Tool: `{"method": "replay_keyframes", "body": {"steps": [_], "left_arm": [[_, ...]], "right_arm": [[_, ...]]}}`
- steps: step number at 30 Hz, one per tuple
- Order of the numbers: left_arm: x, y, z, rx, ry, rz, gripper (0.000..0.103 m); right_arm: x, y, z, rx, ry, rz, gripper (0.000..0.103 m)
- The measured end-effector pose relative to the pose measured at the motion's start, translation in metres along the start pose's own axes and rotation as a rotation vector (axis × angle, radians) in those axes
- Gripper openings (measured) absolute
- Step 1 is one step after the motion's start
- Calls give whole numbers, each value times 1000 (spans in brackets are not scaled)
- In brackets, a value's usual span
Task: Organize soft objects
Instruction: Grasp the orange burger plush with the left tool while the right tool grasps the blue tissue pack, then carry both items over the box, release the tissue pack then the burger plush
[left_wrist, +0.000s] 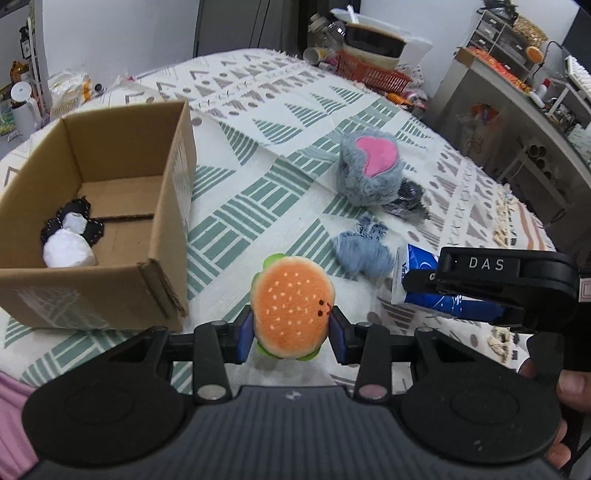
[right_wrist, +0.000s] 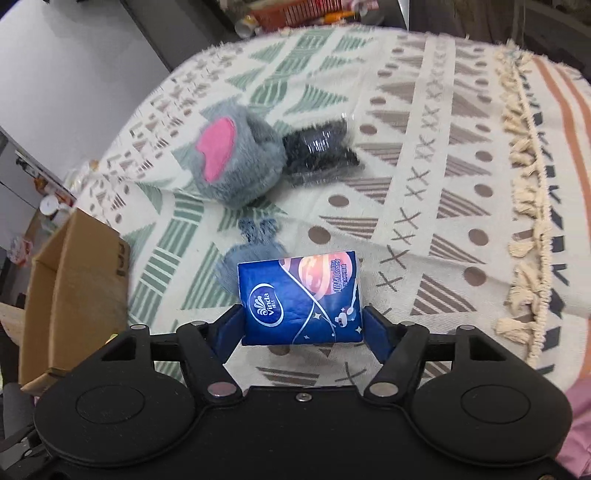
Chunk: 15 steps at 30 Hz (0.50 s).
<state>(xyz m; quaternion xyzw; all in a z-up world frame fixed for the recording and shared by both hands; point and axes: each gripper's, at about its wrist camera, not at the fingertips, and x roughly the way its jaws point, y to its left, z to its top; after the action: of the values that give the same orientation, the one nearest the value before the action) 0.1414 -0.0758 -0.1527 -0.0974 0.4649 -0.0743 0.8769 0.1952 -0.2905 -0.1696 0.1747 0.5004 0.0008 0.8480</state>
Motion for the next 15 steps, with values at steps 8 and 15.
{"method": "replay_keyframes", "body": {"steps": [8,15], "left_arm": [[-36,-2,-5,21,-63,-27,41],[-70,3,-6,45,-129,-48,41]], "right_arm": [[-33,4,-6,19,-88,27,67],[-63,10,-22,32,-156,59,67]]}}
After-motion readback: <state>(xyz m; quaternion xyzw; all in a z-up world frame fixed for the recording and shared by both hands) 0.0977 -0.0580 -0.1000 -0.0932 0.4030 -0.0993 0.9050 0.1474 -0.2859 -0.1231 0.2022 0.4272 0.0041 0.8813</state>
